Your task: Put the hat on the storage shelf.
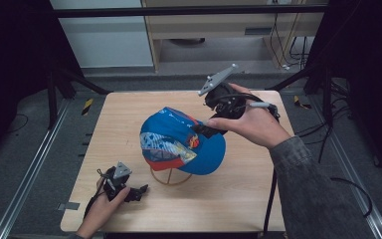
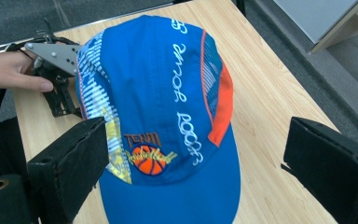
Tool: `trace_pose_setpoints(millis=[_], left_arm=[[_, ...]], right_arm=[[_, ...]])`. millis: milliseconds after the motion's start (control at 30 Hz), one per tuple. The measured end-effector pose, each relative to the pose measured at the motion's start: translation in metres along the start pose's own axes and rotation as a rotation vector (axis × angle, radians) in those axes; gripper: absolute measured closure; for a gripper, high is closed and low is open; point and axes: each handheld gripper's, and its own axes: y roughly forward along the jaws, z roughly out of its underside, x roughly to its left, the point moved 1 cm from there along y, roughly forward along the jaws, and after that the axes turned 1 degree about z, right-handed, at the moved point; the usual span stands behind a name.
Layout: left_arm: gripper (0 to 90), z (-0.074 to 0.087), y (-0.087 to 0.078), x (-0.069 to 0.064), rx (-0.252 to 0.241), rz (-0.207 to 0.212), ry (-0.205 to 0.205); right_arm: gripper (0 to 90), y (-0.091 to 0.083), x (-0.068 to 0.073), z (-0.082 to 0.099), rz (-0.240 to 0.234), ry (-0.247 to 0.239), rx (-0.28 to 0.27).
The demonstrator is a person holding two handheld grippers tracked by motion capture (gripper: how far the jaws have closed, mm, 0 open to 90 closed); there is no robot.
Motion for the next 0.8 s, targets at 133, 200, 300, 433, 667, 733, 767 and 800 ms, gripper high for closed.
trace_pose_setpoints(millis=[133,200,300,433,667,733,767,800], left_arm=[[0.0,0.0,0.0,0.0,0.002,0.002,0.001],[0.0,0.0,0.0,0.0,-0.001,0.002,0.0],[0.0,0.0,0.0,0.0,-0.001,0.001,0.0],[0.0,0.0,0.0,0.0,-0.002,0.001,0.0],[0.0,0.0,0.0,0.0,-0.002,0.001,0.0],[0.0,0.0,0.0,0.0,-0.002,0.001,0.0],[0.0,0.0,0.0,0.0,-0.003,0.001,0.0],[0.0,0.0,0.0,0.0,-0.003,0.001,0.0]], right_arm=[[6.7,-0.004,-0.004,0.008,0.012,0.015,-0.009],[6.7,-0.006,-0.005,0.016,0.016,0.022,-0.007],[6.9,-0.008,-0.008,0.024,0.017,0.037,-0.009],[7.1,-0.01,-0.012,0.031,0.022,0.052,-0.014],[7.1,-0.015,-0.015,0.04,0.031,0.067,-0.023],[7.2,-0.015,-0.015,0.041,0.032,0.071,-0.026],[7.2,-0.017,-0.016,0.044,0.035,0.074,-0.025],[7.2,-0.017,-0.017,0.045,0.036,0.076,-0.026]])
